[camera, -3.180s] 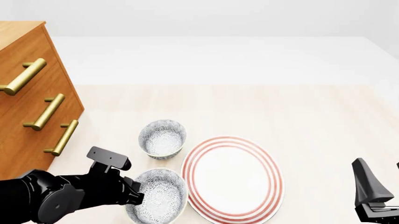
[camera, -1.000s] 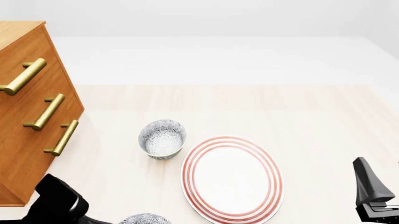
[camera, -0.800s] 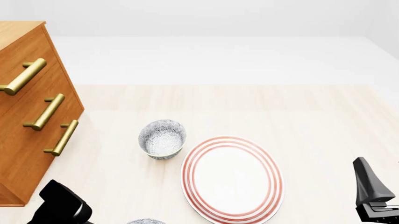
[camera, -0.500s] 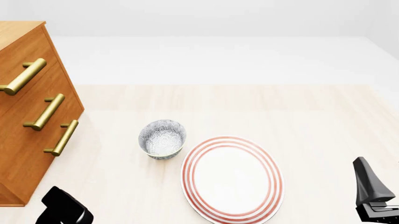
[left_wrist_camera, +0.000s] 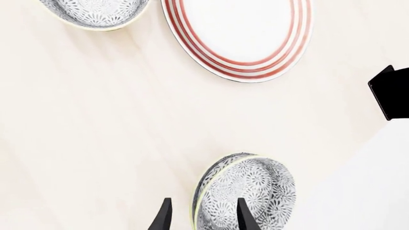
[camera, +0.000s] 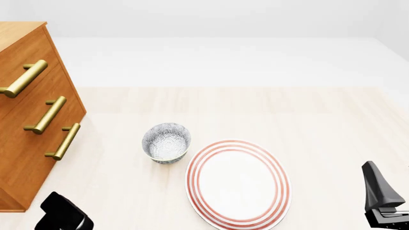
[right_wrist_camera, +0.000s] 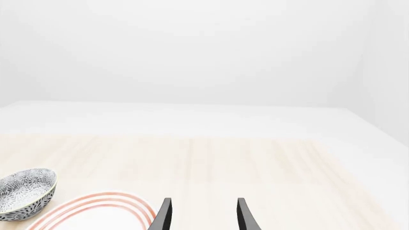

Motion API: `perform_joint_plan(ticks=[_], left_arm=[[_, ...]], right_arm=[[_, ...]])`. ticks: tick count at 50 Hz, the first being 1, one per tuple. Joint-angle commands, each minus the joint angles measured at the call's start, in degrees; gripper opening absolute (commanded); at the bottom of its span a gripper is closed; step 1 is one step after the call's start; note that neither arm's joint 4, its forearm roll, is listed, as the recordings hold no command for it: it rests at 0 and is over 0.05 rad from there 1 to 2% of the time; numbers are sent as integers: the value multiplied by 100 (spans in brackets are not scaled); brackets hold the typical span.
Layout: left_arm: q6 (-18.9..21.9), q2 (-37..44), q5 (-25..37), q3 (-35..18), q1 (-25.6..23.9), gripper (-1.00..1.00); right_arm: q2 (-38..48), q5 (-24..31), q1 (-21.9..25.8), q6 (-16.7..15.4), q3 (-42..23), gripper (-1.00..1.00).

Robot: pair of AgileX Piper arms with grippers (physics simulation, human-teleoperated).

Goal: Stack the bowl in the middle on the bowl at the back.

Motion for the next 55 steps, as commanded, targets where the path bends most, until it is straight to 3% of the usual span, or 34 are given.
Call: perform_joint_plan(ticks=[1,14,30,37,43,55], left_arm=[[122,-267,451,-305,118,100],[549,-839,1258,-827,484,100],[686,-1716,2305,-1703,1051,100],[818,-2146,2860,-2014,1484,100],[839,-2230,2879,-2104,1692,100],[1045,-2492,2881,-2046,2387,100]], right_arm=[[0,2,0,2,0,100],[0,0,0,0,0,100],[-2,120,-19,28,-235,100],[8,356,-294,245,-599,100],[13,564,-567,388,-898,100],[342,385,-910,535,-1145,100]])
